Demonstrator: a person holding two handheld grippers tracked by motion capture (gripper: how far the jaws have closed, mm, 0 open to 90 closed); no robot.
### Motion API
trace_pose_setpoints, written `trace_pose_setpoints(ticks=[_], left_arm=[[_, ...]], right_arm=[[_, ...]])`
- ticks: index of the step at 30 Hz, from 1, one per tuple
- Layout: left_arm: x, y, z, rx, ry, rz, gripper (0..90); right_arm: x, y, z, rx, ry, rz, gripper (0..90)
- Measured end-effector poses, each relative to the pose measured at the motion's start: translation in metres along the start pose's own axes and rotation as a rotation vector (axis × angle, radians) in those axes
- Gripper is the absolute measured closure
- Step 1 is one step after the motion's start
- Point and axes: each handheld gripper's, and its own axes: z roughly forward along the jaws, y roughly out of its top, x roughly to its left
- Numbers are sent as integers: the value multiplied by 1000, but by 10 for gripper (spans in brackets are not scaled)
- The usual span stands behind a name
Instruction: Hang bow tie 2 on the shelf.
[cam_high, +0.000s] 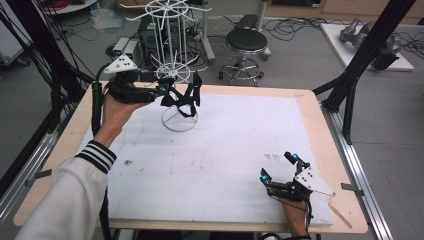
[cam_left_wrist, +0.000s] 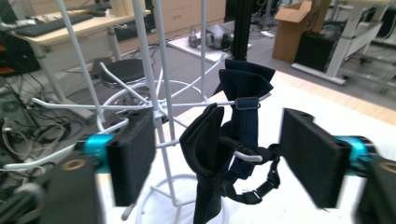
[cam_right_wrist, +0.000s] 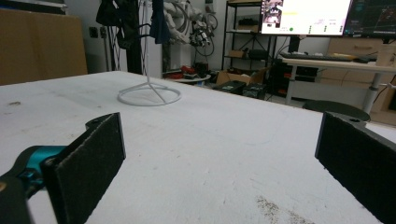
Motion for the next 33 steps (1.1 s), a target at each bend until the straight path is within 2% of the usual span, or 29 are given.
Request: trace_pose_setpoints(ticks=[1, 7, 12, 16, 20, 24, 26, 28, 31, 33], left_arm=[[-1, 1, -3, 4, -11, -7, 168], [-8, -6, -36, -70, -55, 37, 158], [-14, -26, -61, -126, -64, 57, 155], [-21, -53, -75, -144, -58, 59, 152], [-29, -86, -86, -159, -37, 75, 152], [-30, -121, -94, -162, -24, 32, 152], [-31, -137, -97, -176, -5, 34, 150], [-32, -152, -101, -185, 4, 18, 150], [-33, -173, -105, -192, 28, 22, 150], [-32, -188, -107, -203, 42, -2, 150]], right_arm=[[0, 0, 0, -1, 1, -5, 8], [2, 0, 1, 8, -2, -23, 8], [1, 0, 0, 6, -3, -11, 8], [1, 0, 1, 1, -11, -22, 8], [2, 0, 1, 0, -9, -23, 8], [1, 0, 1, 0, -14, -21, 8], [1, 0, 1, 0, -15, -22, 8], [2, 0, 1, 0, -15, -29, 8], [3, 0, 0, 2, -21, -30, 8], [4, 0, 0, 3, -25, -28, 8]])
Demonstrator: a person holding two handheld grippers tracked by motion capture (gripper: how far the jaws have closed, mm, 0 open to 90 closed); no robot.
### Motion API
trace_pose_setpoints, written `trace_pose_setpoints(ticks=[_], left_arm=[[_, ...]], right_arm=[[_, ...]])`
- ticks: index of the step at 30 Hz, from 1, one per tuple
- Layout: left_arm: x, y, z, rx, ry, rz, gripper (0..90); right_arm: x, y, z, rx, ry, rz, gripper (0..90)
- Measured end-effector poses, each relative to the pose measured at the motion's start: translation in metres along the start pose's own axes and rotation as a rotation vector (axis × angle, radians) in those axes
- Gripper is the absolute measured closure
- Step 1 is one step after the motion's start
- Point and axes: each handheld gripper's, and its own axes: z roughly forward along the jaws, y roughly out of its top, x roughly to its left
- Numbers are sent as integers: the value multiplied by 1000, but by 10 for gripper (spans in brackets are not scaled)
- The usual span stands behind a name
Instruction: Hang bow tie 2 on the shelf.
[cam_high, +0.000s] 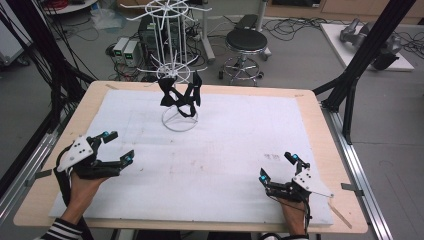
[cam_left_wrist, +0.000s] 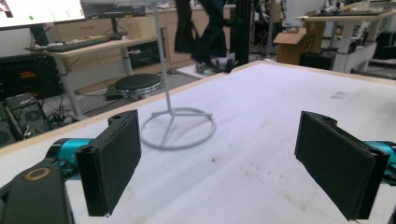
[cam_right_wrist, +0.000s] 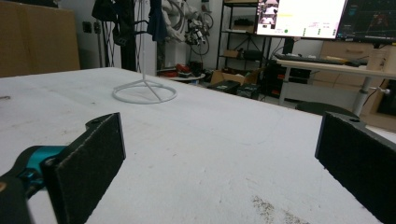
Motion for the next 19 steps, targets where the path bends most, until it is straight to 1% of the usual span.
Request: trace_pose_setpoints(ticks=[1, 4, 6, 8, 11, 13, 16, 18, 19], left_arm=[[1, -7, -2, -12, 7, -16, 150], [2, -24, -7, -27, 30, -25, 150], [2, -32, -9, -40, 38, -38, 150], [3, -37, -9, -37, 45, -43, 150], [2, -43, -8, -35, 46, -38, 150], [2, -45, -8, -42, 48, -44, 150], [1, -46, -9, -53, 51, -39, 150], [1, -47, -9, -56, 57, -41, 150], [1, -47, -9, -63, 64, -44, 150]], right_arm=[[0, 0, 0, 0, 0, -3, 8], [0, 0, 0, 0, 1, -8, 8], [0, 0, 0, 1, 0, -9, 8], [0, 0, 1, 1, -1, -9, 8], [0, 0, 0, 2, -2, -10, 8], [0, 0, 0, 1, -4, -11, 8], [0, 0, 0, -3, -7, -15, 8], [1, 0, 0, -1, -8, -15, 8], [1, 0, 0, -6, -12, -23, 8]])
